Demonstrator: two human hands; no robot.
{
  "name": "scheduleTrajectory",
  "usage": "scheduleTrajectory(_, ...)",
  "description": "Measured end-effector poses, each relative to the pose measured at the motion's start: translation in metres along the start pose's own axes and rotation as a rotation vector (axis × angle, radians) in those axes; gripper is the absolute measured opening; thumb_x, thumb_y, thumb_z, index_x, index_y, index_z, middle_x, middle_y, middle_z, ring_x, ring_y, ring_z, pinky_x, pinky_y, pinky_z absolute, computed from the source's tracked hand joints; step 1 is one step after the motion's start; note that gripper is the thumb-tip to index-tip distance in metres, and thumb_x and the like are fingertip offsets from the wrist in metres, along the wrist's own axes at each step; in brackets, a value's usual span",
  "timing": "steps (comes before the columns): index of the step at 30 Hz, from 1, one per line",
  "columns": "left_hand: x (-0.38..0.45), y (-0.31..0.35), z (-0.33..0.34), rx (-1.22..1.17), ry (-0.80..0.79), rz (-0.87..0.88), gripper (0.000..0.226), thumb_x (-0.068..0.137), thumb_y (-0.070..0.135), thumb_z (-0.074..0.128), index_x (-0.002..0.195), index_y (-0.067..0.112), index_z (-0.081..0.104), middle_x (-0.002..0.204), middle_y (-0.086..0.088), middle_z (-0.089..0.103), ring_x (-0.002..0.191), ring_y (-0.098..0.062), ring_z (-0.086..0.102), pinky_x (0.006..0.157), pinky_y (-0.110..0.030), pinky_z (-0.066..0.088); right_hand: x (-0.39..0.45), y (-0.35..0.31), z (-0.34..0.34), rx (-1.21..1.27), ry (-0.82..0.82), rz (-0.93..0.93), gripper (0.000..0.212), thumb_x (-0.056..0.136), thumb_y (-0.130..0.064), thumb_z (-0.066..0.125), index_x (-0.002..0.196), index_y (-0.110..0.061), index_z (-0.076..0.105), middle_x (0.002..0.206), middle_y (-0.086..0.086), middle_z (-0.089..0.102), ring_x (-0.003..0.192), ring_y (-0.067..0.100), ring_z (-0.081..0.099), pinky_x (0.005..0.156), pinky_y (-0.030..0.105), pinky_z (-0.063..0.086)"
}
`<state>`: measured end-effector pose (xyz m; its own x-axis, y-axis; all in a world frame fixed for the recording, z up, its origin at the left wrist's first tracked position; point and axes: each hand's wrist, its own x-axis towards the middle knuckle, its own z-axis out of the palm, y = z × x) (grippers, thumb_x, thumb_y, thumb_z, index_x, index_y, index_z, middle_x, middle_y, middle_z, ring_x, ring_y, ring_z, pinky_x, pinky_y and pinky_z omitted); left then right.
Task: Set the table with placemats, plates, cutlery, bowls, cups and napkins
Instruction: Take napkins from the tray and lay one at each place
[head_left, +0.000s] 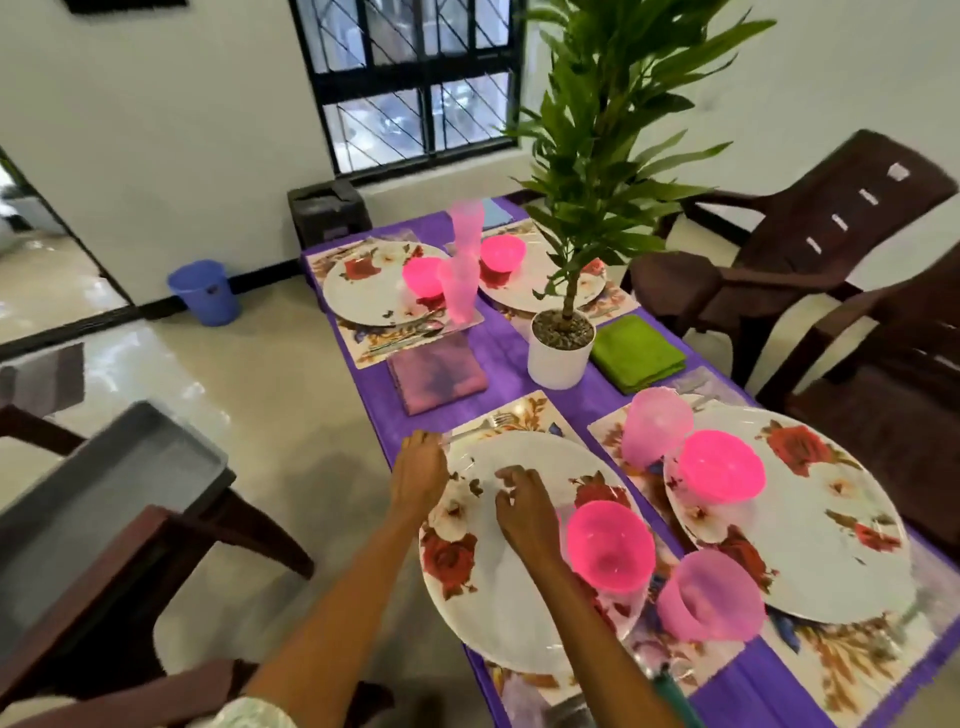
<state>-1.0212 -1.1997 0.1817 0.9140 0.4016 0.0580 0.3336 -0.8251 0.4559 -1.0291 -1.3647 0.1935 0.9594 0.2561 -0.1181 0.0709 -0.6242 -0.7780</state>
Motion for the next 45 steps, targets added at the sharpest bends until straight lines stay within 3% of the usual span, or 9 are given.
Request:
scheduleTrajectory(2, 0.026, -0.014, 0.007, -0.008, -0.077, 0.007, 0.029, 0.090, -0.002, 0.043, 0.113, -0.002, 0.060, 0.113, -0.023, 0.058, 0.107, -0.040, 0.050, 0.089, -0.044, 0.040, 0.014, -0.004, 0.008, -0.045, 0.020, 0.051, 0.031, 0.091, -0.012, 0.050, 0.120, -0.018, 0.057, 0.123, 0.003, 0.055, 0.118, 0.020, 0.050, 0.100, 0.030, 0.040)
scheduleTrajectory(6, 0.067, -0.022, 0.017, 0.016, -0.231, 0.077, 0.017, 0.088, 0.001, 0.043, 0.094, -0.002, 0.059, 0.104, -0.024, 0.058, 0.102, -0.039, 0.053, 0.082, -0.045, 0.039, 0.032, -0.013, 0.024, -0.096, 0.027, 0.172, 0.036, 0.094, -0.017, 0.048, 0.130, -0.018, 0.051, 0.131, 0.005, 0.051, 0.123, 0.021, 0.047, 0.102, 0.030, 0.036)
scheduleTrajectory(10, 0.093, -0.024, 0.023, 0.019, -0.303, 0.110, 0.017, 0.086, 0.004, 0.046, 0.092, -0.002, 0.060, 0.102, -0.026, 0.061, 0.100, -0.040, 0.056, 0.079, -0.045, 0.042, 0.045, -0.025, 0.037, -0.107, 0.046, 0.242, 0.040, 0.096, -0.020, 0.046, 0.135, -0.015, 0.047, 0.134, 0.007, 0.049, 0.124, 0.023, 0.046, 0.101, 0.030, 0.034)
scheduleTrajectory(14, 0.099, -0.019, 0.018, -0.036, -0.381, 0.030, 0.024, 0.090, 0.010, 0.044, 0.102, 0.002, 0.063, 0.109, -0.021, 0.065, 0.102, -0.039, 0.060, 0.083, -0.044, 0.048, 0.049, -0.037, 0.043, -0.089, 0.076, 0.332, 0.041, 0.095, -0.020, 0.046, 0.136, -0.013, 0.046, 0.133, 0.010, 0.050, 0.121, 0.027, 0.048, 0.099, 0.035, 0.039)
scheduleTrajectory(19, 0.114, -0.019, 0.018, -0.128, -0.486, -0.044, 0.026, 0.089, 0.018, 0.050, 0.095, -0.005, 0.061, 0.103, -0.026, 0.066, 0.096, -0.038, 0.062, 0.078, -0.039, 0.047, 0.055, -0.042, 0.048, -0.067, 0.089, 0.368, 0.042, 0.096, -0.023, 0.046, 0.136, -0.011, 0.046, 0.133, 0.011, 0.051, 0.122, 0.028, 0.049, 0.101, 0.037, 0.039)
scheduleTrajectory(22, 0.117, -0.018, 0.017, -0.068, -0.562, -0.026, 0.032, 0.090, 0.023, 0.057, 0.096, -0.007, 0.064, 0.102, -0.025, 0.067, 0.096, -0.036, 0.063, 0.075, -0.037, 0.046, 0.054, -0.039, 0.052, -0.057, 0.074, 0.390, 0.041, 0.097, -0.025, 0.045, 0.135, -0.010, 0.047, 0.134, 0.011, 0.051, 0.123, 0.027, 0.049, 0.103, 0.036, 0.038)
scheduleTrajectory(30, 0.122, -0.016, 0.014, 0.105, -0.565, 0.030, 0.036, 0.092, 0.023, 0.056, 0.114, -0.006, 0.057, 0.120, -0.022, 0.060, 0.111, -0.036, 0.056, 0.086, -0.039, 0.044, 0.055, -0.049, 0.062, -0.008, 0.047, 0.402, 0.037, 0.095, -0.023, 0.048, 0.128, -0.008, 0.052, 0.127, 0.013, 0.056, 0.116, 0.028, 0.053, 0.099, 0.034, 0.041)
scheduleTrajectory(45, 0.125, -0.018, 0.012, 0.134, -0.525, 0.024, 0.028, 0.096, 0.013, 0.049, 0.115, -0.005, 0.057, 0.119, -0.024, 0.060, 0.110, -0.039, 0.056, 0.086, -0.042, 0.045, 0.059, -0.044, 0.049, 0.049, 0.054, 0.429, 0.044, 0.094, -0.020, 0.051, 0.135, -0.007, 0.047, 0.134, 0.014, 0.050, 0.121, 0.030, 0.050, 0.100, 0.037, 0.040)
